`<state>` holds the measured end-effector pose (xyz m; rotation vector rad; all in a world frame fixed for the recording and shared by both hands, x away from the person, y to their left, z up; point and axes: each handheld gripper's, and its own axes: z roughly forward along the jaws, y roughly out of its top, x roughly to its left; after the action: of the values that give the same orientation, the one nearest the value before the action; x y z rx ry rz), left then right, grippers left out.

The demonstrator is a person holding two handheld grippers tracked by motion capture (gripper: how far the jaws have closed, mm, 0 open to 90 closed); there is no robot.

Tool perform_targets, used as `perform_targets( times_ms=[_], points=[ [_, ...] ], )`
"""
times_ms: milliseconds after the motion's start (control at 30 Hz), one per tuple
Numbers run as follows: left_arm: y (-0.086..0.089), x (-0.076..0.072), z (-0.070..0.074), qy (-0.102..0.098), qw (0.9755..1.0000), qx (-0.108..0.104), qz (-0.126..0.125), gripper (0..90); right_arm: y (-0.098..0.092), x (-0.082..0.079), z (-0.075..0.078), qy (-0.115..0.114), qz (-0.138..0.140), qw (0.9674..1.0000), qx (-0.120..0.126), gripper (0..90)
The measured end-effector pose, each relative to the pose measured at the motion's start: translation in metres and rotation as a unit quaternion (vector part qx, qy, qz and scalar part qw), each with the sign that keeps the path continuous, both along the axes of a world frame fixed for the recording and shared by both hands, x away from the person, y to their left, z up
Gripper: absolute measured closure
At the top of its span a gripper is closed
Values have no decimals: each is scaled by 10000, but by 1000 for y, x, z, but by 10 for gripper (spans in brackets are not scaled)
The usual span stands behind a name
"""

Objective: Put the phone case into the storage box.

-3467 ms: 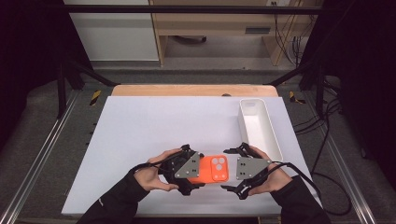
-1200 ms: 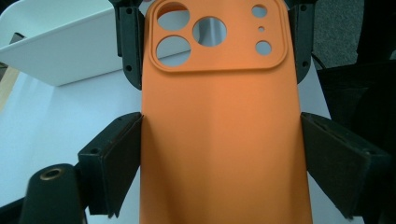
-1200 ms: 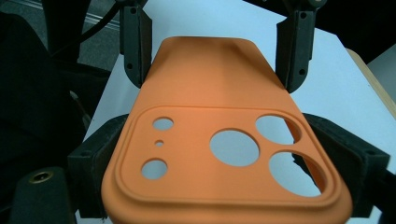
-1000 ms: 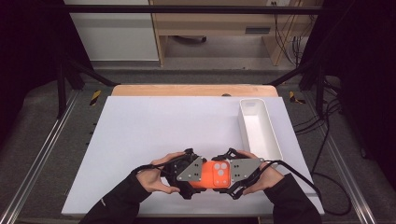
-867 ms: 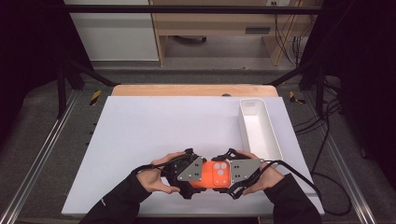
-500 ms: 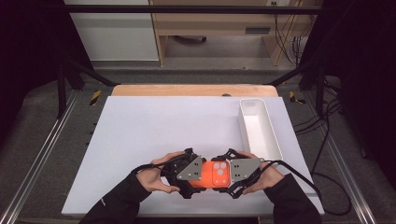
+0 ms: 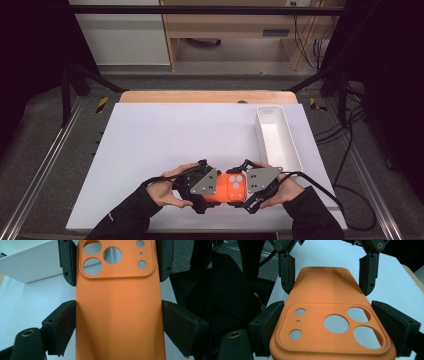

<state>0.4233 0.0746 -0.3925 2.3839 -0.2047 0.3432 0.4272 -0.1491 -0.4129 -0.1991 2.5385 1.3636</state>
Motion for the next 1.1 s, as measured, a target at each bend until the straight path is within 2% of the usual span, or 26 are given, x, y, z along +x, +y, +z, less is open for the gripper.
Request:
perform_targets(
  times_ms=[200, 400, 700, 900, 1100],
  points=[
    [1, 1, 1, -38, 10000, 5, -10, 153, 0, 1, 0, -38, 5, 10000, 44, 159],
    [1, 1, 1, 9, 10000, 13, -11, 152, 0, 0, 1, -5, -9, 10000, 30, 161],
    [3, 4, 2, 262, 9996, -69, 55, 150, 0, 0, 2, 79, -50, 10000, 23, 162],
    [6, 4, 6, 365, 9990, -207, 172, 51, -3, 1, 6, 127, -121, 9998, 24, 161],
    [14, 4, 10, 475, 9976, -367, 349, 9, -7, 2, 11, 175, -198, 9996, -126, 161]
  ],
)
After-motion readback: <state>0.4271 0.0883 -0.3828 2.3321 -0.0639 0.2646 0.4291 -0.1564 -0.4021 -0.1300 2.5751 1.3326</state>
